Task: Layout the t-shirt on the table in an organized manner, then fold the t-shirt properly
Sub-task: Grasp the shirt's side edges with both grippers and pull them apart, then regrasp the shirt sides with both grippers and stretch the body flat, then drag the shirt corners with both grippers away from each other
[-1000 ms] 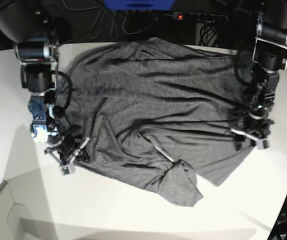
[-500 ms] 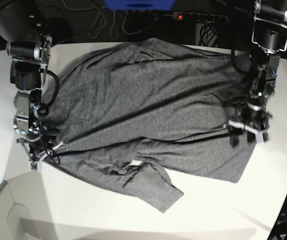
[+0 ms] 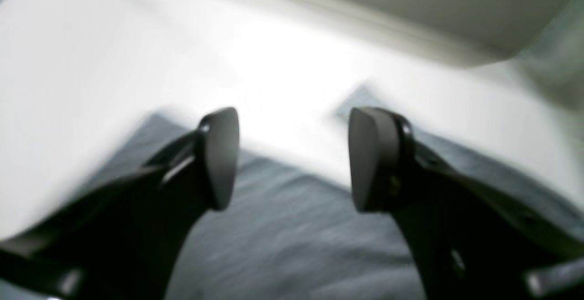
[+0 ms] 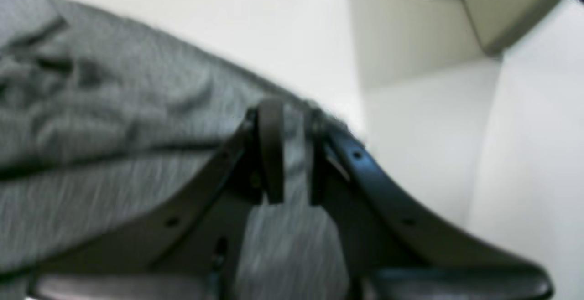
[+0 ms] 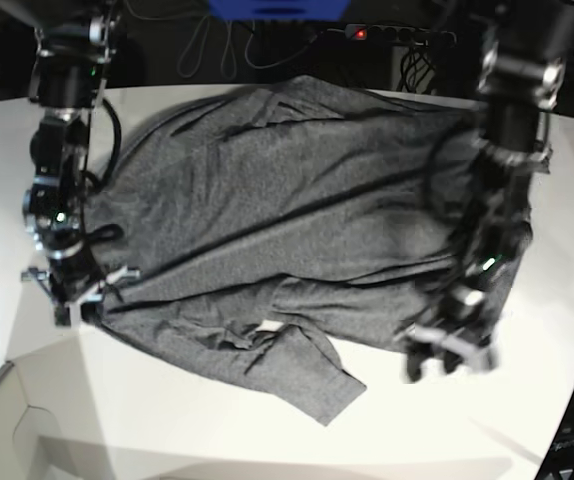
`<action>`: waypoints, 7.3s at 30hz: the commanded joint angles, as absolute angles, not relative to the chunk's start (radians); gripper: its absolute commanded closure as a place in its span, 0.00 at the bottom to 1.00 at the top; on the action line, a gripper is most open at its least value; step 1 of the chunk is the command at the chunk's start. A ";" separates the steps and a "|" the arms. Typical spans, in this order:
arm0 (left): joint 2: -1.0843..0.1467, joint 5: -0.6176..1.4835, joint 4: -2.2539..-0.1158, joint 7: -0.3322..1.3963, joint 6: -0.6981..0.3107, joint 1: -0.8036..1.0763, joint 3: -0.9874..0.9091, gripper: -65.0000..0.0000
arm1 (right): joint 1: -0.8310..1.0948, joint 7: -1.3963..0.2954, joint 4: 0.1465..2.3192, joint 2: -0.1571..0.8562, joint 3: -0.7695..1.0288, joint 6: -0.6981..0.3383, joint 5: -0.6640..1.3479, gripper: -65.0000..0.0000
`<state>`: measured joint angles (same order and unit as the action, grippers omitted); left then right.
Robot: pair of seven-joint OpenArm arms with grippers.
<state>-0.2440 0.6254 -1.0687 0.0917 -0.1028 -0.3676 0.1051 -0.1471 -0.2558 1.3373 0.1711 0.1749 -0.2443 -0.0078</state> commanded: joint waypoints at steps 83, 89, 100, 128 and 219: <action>-0.332 0.641 -0.526 -0.156 -0.097 -0.651 0.366 0.43 | -0.572 0.073 0.630 0.274 0.114 -0.183 -0.001 0.90; -0.372 0.641 -0.707 -0.154 -0.097 -0.535 0.364 0.43 | -0.430 -0.090 0.935 0.275 0.116 -0.185 0.001 0.89; -0.372 0.641 -1.010 -0.048 -0.097 -0.300 0.183 0.43 | -0.409 -0.331 1.099 0.177 0.113 -0.526 0.001 0.89; -0.390 0.628 -1.193 0.269 -0.104 0.077 0.015 0.43 | -0.690 0.113 0.315 0.177 0.111 -0.498 -0.002 0.89; -0.214 0.628 -0.236 -0.196 -0.105 -0.704 0.358 0.43 | 0.219 -0.476 1.791 -0.041 0.585 -0.398 -0.225 0.90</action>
<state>-0.2024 0.6258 -0.2268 -0.1936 -0.1097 -0.6750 0.3588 0.2283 -0.5087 1.7653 -0.0502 0.5842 -0.4000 -0.2325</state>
